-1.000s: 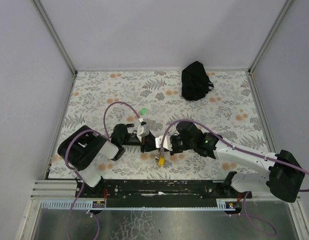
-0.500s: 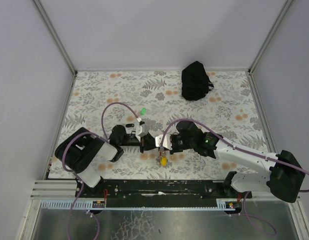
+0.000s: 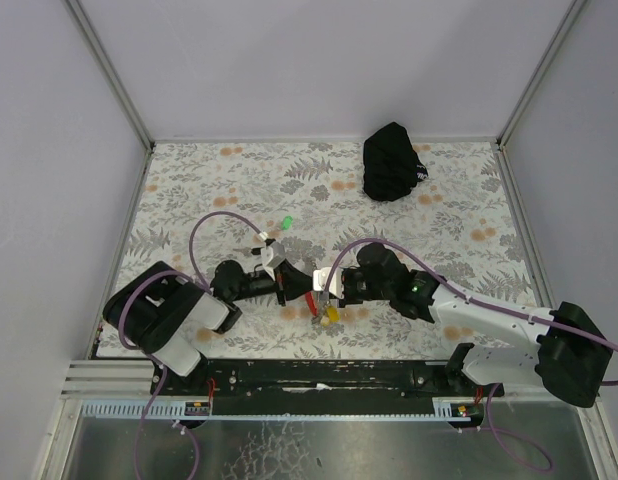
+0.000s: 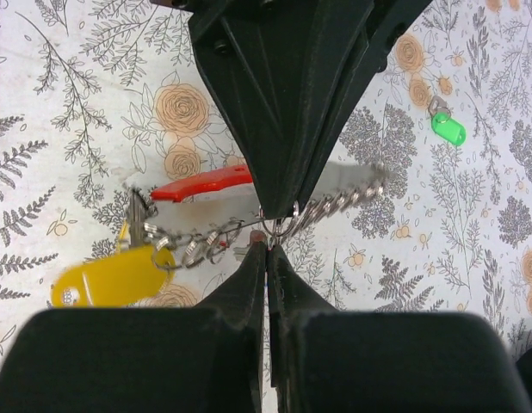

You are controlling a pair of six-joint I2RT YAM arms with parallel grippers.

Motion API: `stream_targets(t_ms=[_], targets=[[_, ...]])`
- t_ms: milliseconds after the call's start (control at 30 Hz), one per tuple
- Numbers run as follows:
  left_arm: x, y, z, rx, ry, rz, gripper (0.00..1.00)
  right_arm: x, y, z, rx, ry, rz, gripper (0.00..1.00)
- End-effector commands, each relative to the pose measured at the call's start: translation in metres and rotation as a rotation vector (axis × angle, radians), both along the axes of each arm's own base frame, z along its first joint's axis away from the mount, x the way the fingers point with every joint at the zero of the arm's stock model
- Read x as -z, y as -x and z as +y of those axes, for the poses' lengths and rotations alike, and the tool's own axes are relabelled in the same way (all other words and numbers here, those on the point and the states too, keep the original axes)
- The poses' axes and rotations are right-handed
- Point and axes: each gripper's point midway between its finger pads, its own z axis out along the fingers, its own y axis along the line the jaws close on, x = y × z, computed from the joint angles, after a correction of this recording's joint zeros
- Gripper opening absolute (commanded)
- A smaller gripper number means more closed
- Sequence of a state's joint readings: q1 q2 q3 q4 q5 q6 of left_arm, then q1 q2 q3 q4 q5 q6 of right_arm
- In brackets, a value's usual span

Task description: Put the keys on the keyring

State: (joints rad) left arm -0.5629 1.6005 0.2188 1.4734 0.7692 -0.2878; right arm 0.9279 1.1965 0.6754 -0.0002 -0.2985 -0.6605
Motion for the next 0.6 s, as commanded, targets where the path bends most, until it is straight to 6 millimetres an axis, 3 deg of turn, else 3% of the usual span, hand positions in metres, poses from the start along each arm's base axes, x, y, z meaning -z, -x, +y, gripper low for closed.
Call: stream_targets(t_ms=[0,500,567], targets=[[-0.041,-0.017,0.006,-0.117,0.115,-0.098,0.0,0.003,0.009,0.003,-0.002,-0.03,0.038,0.0],[-0.046,-0.019,0.007,-0.186,0.142,-0.079,0.0,0.001,0.012,0.019,-0.023,-0.136,0.044,0.0],[-0.043,-0.017,0.008,-0.182,0.129,-0.098,0.0,0.003,0.014,0.016,-0.019,-0.127,0.05,0.05]])
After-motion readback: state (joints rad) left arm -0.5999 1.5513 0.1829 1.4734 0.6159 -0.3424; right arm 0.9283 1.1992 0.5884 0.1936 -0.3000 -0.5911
